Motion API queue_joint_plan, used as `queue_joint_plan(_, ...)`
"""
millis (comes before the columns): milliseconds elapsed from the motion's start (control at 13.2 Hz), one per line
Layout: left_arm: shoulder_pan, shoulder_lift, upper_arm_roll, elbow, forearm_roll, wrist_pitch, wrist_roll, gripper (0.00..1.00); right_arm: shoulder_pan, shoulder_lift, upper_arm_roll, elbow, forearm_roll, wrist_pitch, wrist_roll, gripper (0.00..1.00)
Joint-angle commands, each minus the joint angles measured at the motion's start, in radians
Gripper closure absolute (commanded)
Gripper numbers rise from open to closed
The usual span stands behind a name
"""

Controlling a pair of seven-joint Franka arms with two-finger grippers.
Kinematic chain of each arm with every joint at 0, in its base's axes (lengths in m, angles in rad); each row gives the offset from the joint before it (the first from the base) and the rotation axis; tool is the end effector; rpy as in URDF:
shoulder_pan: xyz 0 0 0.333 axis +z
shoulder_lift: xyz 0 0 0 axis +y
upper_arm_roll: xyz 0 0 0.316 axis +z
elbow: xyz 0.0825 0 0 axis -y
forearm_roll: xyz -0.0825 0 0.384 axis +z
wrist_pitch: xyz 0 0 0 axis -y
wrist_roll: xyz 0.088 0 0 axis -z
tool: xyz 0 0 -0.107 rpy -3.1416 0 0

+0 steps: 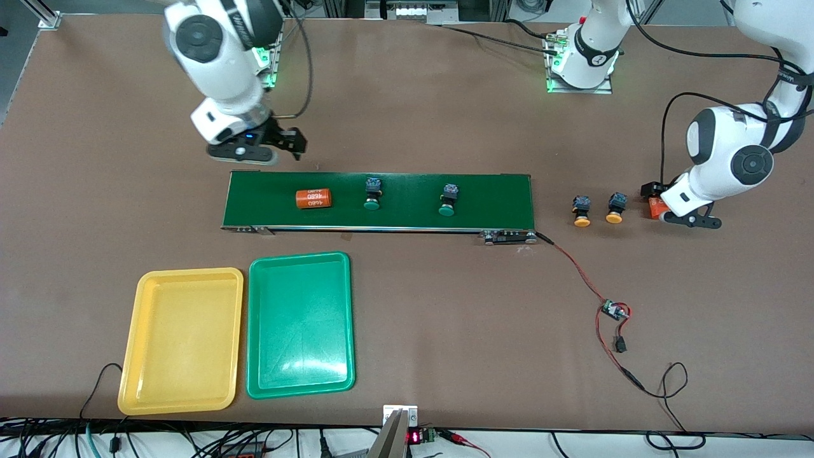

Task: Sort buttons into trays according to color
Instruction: 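Move the right gripper to the belt while the left gripper grasps a cylinder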

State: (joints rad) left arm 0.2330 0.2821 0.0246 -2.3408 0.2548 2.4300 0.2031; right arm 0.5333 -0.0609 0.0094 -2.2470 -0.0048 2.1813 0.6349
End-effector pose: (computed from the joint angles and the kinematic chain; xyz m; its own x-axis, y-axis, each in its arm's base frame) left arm 0.4785 0.1274 0.1992 0.9636 -0.1406 -0.2274 -0.1641 -0.9826 -0.0875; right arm 0.4383 0.2642 0.3917 0.9960 -0.0893 -0.0012 -0.0893 -0.9960 0.0065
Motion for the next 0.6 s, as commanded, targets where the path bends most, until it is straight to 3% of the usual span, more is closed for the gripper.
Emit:
queue_joint_plan(0,-0.018,0.02,0.021,-0.022,-0.031,0.075,0.045,0.0,0.053,0.082,-0.012,0.061,-0.001,0.008,0.04,0.0)
queue_joint_plan(151,-0.018,0.034,0.026,-0.022,-0.031,0.077,0.049,0.04,0.083,0.137,-0.012,0.093,-0.003,0.008,0.084,0.0)
queue_joint_plan(529,-0.015,0.054,0.031,-0.012,-0.031,0.073,0.049,0.62,0.129,0.256,-0.012,0.219,-0.007,-0.003,0.252,0.0)
